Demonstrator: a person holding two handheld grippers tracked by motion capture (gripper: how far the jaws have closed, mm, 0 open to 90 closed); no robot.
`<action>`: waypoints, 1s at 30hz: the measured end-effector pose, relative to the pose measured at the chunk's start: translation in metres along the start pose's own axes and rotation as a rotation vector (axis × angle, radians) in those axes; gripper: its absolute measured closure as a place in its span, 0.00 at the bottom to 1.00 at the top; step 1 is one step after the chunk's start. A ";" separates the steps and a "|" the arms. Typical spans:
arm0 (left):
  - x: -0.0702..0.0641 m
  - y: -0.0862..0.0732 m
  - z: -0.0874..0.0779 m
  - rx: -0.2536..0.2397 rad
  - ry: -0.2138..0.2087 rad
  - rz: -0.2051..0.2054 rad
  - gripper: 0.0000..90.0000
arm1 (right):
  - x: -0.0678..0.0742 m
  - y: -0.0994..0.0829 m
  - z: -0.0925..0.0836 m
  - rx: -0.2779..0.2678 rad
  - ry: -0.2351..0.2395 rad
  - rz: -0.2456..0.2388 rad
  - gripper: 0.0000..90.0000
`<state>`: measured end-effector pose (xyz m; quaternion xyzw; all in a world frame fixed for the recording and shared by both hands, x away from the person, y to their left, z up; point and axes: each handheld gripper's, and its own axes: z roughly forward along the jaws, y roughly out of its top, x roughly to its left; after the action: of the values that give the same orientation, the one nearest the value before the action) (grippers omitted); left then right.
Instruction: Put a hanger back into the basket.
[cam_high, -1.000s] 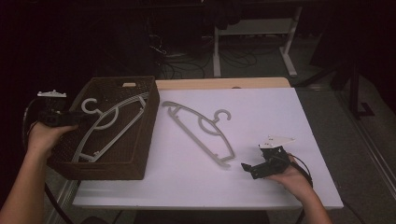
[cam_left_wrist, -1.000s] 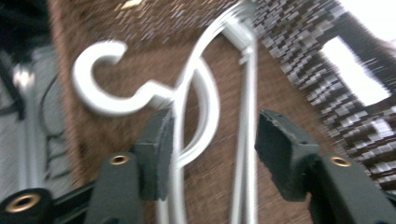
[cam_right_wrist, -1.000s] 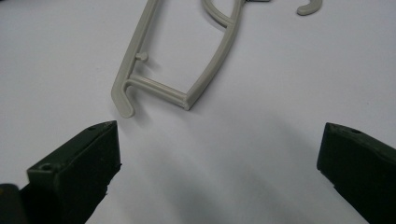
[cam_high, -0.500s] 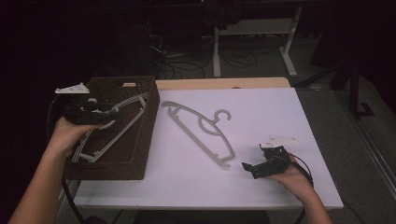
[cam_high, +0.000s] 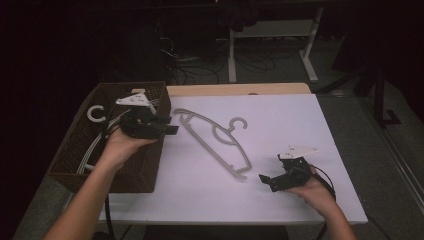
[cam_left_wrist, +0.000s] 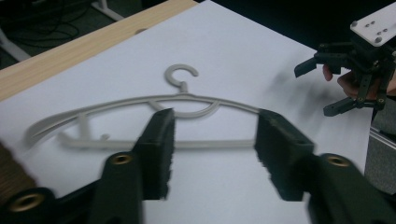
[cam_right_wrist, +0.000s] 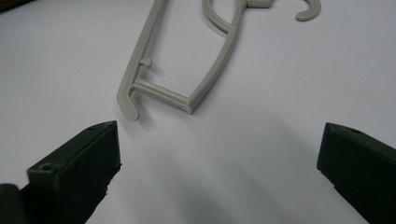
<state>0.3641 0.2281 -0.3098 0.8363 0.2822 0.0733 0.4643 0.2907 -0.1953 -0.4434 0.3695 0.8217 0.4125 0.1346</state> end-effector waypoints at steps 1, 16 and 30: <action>-0.004 0.002 0.007 0.006 -0.008 0.004 0.61 | 0.000 0.000 0.000 -0.001 0.000 0.001 0.00; -0.010 -0.012 0.121 0.171 0.046 0.027 1.00 | 0.000 0.000 0.001 0.004 0.008 -0.004 0.00; 0.030 -0.037 0.174 0.293 0.235 0.042 1.00 | 0.000 -0.001 0.001 0.006 0.011 -0.002 0.00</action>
<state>0.4410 0.1321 -0.4415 0.8863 0.3249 0.1382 0.2998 0.2913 -0.1950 -0.4447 0.3667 0.8241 0.4119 0.1294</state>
